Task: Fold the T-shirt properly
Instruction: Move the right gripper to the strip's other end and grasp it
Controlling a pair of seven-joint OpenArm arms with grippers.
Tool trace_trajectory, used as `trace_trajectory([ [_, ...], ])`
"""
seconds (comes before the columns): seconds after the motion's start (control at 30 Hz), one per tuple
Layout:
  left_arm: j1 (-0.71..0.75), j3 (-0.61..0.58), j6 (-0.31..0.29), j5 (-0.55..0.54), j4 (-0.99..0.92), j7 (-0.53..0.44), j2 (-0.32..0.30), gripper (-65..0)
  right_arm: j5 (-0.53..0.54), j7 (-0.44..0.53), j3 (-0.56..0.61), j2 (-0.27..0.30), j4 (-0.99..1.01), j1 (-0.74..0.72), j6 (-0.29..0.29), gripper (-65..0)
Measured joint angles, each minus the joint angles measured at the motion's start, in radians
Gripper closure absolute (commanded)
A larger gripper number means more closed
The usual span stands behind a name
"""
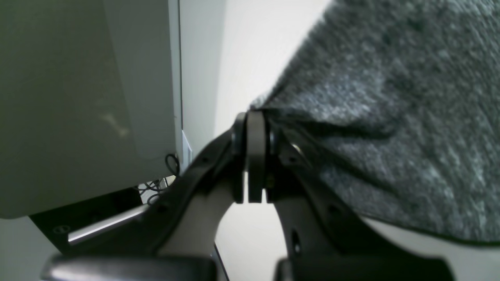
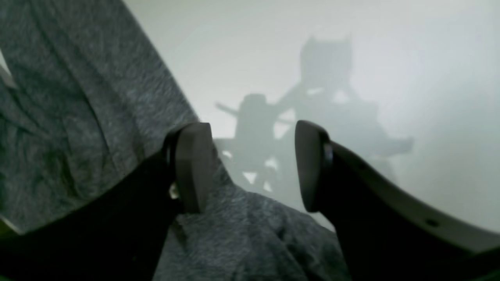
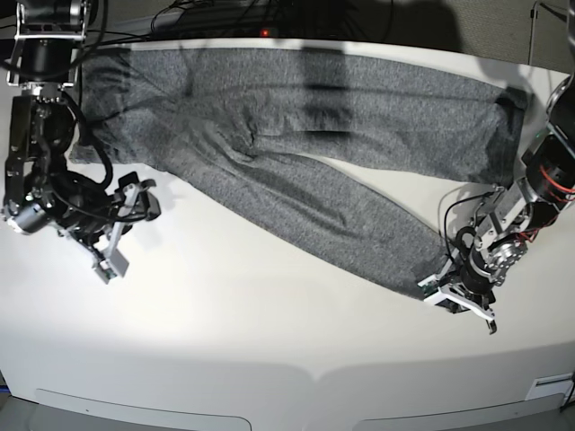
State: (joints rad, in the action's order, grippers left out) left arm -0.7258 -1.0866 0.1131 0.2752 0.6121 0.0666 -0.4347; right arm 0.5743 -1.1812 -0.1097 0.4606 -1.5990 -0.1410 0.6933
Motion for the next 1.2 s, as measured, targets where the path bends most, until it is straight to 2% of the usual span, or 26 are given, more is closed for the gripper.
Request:
trace_trajectory([
  [0.07, 0.000, 0.000, 0.000, 0.000, 0.000, 0.000, 0.000, 0.0, -0.001, 0.004, 0.058, 0.000, 0.045, 0.000, 0.000, -34.0],
  [0.13, 0.000, 0.000, 0.000, 0.000, 0.001, -0.002, 0.000, 0.0, -0.029, 0.011, 0.113, -0.003, 0.093, -0.001, 0.000, -31.1],
  [0.2, 0.000, 0.000, 0.000, 0.000, 0.001, 0.000, 0.000, 0.0, -0.078, 0.056, 0.154, -0.003, 0.133, 0.000, 0.000, -26.8],
  [0.27, 0.000, 0.000, 0.000, 0.000, 0.001, 0.000, 0.000, 0.0, -0.109, 0.109, 0.179, -0.001, 0.158, 0.000, 0.000, -25.9],
  [0.43, 0.000, 0.000, 0.000, 0.000, 0.002, 0.016, 0.000, 0.0, -0.113, 0.118, 0.202, -0.001, 0.167, -0.003, 0.000, -25.4],
  [0.63, 0.000, 0.000, 0.000, 0.000, 0.002, 0.015, 0.000, 0.0, -0.113, 0.118, 0.202, -0.001, 0.167, -0.003, 0.000, -17.8],
  [0.8, 0.000, 0.000, 0.000, 0.000, 0.002, 0.016, 0.000, 0.0, -0.110, 0.118, 0.202, -0.001, 0.167, -0.003, 0.000, -3.2],
  [0.87, 0.000, 0.000, 0.000, 0.000, 0.002, 0.016, 0.000, 0.0, -0.107, 0.118, 0.202, -0.001, 0.167, -0.003, 0.000, 0.0],
  [1.07, 0.000, 0.000, 0.000, 0.000, 0.002, 0.016, 0.000, 0.0, -0.095, 0.118, 0.202, -0.001, 0.167, -0.003, 0.000, 0.0],
  [1.1, 0.000, 0.000, 0.000, 0.000, 0.002, 0.016, 0.000, 0.0, -0.078, 0.118, 0.202, -0.001, 0.167, -0.003, 0.000, -4.7],
  [1.17, 0.000, 0.000, 0.000, 0.000, 0.002, 0.016, 0.000, 0.0, -0.060, 0.118, 0.202, -0.001, 0.167, -0.003, 0.000, -18.5],
  [1.2, 0.000, 0.000, 0.000, 0.000, 0.002, 0.017, 0.000, 0.0, -0.049, 0.117, 0.202, -0.001, 0.167, -0.003, 0.000, -22.1],
])
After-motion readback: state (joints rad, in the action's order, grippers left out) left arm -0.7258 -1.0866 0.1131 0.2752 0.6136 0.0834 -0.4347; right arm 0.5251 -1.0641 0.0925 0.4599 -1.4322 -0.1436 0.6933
